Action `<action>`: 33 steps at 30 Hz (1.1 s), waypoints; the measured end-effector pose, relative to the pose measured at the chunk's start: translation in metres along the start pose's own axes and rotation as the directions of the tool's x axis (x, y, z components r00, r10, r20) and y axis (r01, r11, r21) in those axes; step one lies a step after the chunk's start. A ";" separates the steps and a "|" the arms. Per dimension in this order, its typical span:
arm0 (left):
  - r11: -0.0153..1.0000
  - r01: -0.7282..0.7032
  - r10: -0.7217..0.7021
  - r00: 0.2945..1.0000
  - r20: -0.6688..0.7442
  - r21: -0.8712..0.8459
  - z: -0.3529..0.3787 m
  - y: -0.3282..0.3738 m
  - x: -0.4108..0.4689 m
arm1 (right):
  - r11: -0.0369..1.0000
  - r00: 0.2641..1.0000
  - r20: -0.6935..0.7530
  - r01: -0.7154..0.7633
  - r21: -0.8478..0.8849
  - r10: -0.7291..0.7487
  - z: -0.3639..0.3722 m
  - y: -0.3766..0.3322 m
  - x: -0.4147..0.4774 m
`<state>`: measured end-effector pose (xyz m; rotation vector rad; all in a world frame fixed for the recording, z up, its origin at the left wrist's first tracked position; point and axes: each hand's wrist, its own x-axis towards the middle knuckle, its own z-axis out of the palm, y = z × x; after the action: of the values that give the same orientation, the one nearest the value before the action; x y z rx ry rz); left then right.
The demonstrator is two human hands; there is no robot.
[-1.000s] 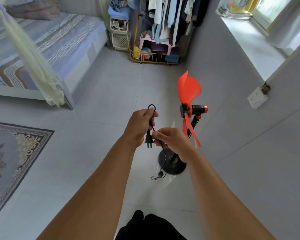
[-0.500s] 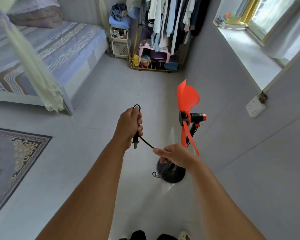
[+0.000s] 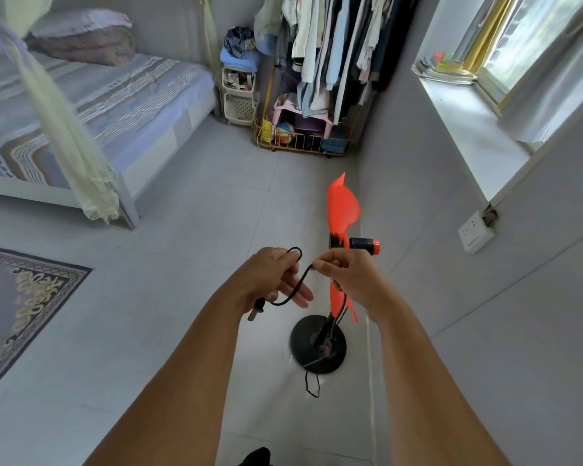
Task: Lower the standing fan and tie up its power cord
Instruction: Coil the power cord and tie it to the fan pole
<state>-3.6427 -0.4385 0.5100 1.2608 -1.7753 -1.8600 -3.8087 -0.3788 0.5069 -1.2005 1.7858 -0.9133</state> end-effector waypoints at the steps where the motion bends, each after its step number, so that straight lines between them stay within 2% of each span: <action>1: 1.000 -0.004 0.004 1.000 -0.010 0.023 0.003 0.002 0.000 | 1.000 0.999 -0.035 0.013 0.006 -0.013 -0.001 -0.001 0.001; 8: 0.995 -0.059 0.061 0.998 -0.035 0.076 0.016 0.008 -0.003 | 0.999 0.969 -0.244 0.044 -0.008 -0.044 -0.006 0.002 -0.003; 13: 0.975 -0.128 0.117 0.991 0.070 0.182 0.017 0.012 -0.008 | 0.997 0.961 -0.269 0.072 -0.009 -0.072 -0.012 -0.001 -0.005; 15: 0.978 -0.139 0.125 0.987 0.098 0.158 0.014 0.013 -0.008 | 0.997 0.966 -0.252 0.069 0.030 -0.060 -0.012 -0.001 -0.005; 20: 0.982 -0.186 0.189 0.976 0.105 -0.042 0.007 0.010 -0.003 | 0.985 0.977 -0.208 -0.004 0.170 0.040 -0.007 0.007 -0.012; 23: 0.970 -0.226 0.228 0.974 0.015 -0.088 0.012 0.004 0.002 | 0.967 0.991 -0.117 -0.036 0.254 0.067 -0.003 0.013 -0.017; 27: 0.918 -0.274 0.214 0.951 -0.224 -0.286 0.012 0.001 0.010 | 0.978 0.993 0.012 -0.119 0.171 0.118 -0.004 0.014 -0.020; 30: 0.814 -0.308 0.129 0.923 -0.363 -0.492 0.005 0.006 0.013 | 0.983 0.985 0.098 -0.149 0.111 0.139 -0.005 0.011 -0.020; 33: 0.687 -0.327 0.023 0.903 -0.430 -0.649 0.001 0.011 0.011 | 0.983 0.979 0.147 -0.155 0.099 0.139 -0.004 0.007 -0.020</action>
<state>-3.6539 -0.4482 0.5159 0.9905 -0.7802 -1.7419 -3.8100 -0.3577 0.5063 -1.0227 1.6659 -0.8107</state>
